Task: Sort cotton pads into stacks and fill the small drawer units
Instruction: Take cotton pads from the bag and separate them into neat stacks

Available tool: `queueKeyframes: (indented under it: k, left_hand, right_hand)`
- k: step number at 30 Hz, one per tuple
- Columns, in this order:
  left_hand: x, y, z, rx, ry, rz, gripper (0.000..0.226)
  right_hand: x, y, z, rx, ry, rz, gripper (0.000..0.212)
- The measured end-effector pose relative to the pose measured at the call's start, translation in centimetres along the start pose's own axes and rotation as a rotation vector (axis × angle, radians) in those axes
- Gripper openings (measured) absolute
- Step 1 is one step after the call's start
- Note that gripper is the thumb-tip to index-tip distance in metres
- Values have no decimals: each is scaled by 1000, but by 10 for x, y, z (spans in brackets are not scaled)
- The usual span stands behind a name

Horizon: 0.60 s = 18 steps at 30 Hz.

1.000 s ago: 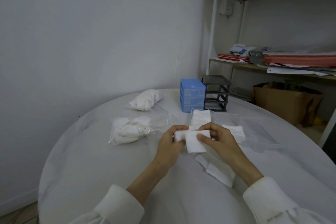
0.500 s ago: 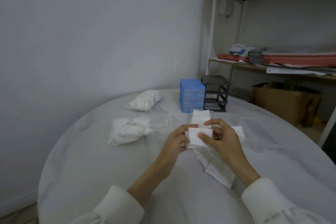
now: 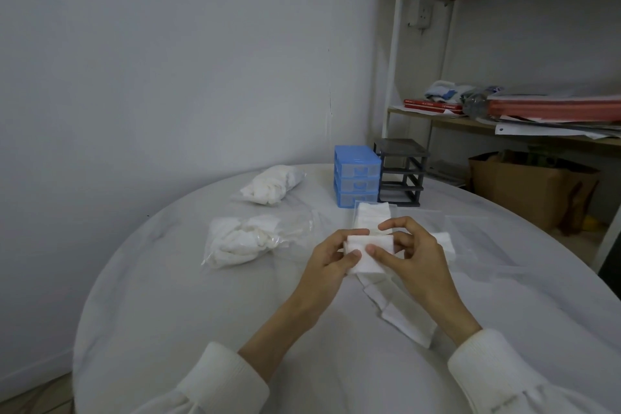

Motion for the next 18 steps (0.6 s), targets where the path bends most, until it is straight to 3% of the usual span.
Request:
queueKeyframes:
  k: [11,18]
  left_hand:
    - [1,-1,2,21,-5,-35,30]
    - [0,-5,4,-58,-49,-51,34]
  right_hand:
    - [0,0,1,-44,-41,31,30]
    - [2,-17,-8,164,30,-160,21]
Point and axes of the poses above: each hand's wrist, its own x-axis towards the middle knuckle, its own z-axis out of the back of the hand, y = z × x, the point moved 7 cm from there along x, towards the middle knuckle, and after that the axes turned 4 degrees about -x, right-handed, at the moved point
